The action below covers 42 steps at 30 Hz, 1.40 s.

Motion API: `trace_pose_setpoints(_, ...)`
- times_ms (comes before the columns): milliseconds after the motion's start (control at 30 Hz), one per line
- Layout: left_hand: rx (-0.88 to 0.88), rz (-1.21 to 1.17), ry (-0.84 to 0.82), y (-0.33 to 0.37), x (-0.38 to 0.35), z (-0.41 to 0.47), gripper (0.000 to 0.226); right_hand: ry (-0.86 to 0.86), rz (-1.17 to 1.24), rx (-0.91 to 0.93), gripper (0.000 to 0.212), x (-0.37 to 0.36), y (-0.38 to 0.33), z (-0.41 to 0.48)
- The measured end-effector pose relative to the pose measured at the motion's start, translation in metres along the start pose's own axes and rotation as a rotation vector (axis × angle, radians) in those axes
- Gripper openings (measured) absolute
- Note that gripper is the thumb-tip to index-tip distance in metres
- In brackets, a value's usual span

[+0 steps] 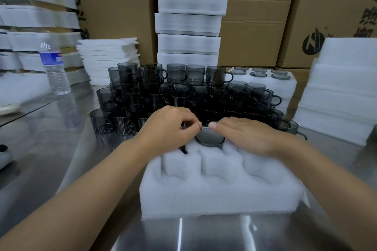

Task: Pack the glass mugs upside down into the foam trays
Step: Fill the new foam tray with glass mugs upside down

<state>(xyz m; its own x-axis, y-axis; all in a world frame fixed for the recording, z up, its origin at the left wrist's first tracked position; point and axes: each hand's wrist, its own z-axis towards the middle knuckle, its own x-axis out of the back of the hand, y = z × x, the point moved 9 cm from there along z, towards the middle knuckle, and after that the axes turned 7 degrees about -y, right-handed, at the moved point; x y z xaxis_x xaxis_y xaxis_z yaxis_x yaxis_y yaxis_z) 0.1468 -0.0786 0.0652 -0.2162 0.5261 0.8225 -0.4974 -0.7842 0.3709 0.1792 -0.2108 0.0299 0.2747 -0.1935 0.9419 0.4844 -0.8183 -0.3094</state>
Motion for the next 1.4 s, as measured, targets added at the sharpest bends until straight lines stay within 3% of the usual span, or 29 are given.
trace_pose_setpoints(67,0.001,-0.004,0.002,0.000,0.000,0.000,0.017,-0.026,-0.093,-0.007,0.091,-0.004,-0.001,0.002)
trace_pose_setpoints(133,0.005,-0.001,0.005,0.001,0.000,0.000,0.017,-0.029,-0.138,-0.021,0.097,-0.006,-0.002,0.003)
trace_pose_setpoints(633,-0.011,0.102,0.006,0.006,0.001,0.001,0.018,-0.040,-0.141,-0.024,0.099,-0.007,0.000,0.004)
trace_pose_setpoints(800,-0.059,0.193,0.090,0.008,0.018,0.013,0.028,-0.065,-0.135,-0.016,0.100,-0.007,-0.001,0.005)
trace_pose_setpoints(900,0.036,0.297,0.209,-0.015,0.042,0.030,0.021,-0.069,-0.119,-0.014,0.092,-0.008,0.001,0.006)
trace_pose_setpoints(967,0.139,0.385,0.251,-0.034,0.057,0.042,0.033,-0.068,-0.114,-0.013,0.081,-0.009,0.004,0.008)
trace_pose_setpoints(1067,0.273,0.523,0.243,-0.054,0.071,0.057,0.053,-0.069,-0.128,-0.010,0.072,-0.010,0.006,0.008)
trace_pose_setpoints(1233,0.515,0.638,0.118,-0.080,0.074,0.067,0.054,-0.065,-0.127,0.006,0.070,-0.011,0.007,0.010)
trace_pose_setpoints(1400,0.459,0.665,0.130,-0.075,0.069,0.067,0.054,-0.072,-0.133,0.013,0.077,-0.012,0.008,0.011)
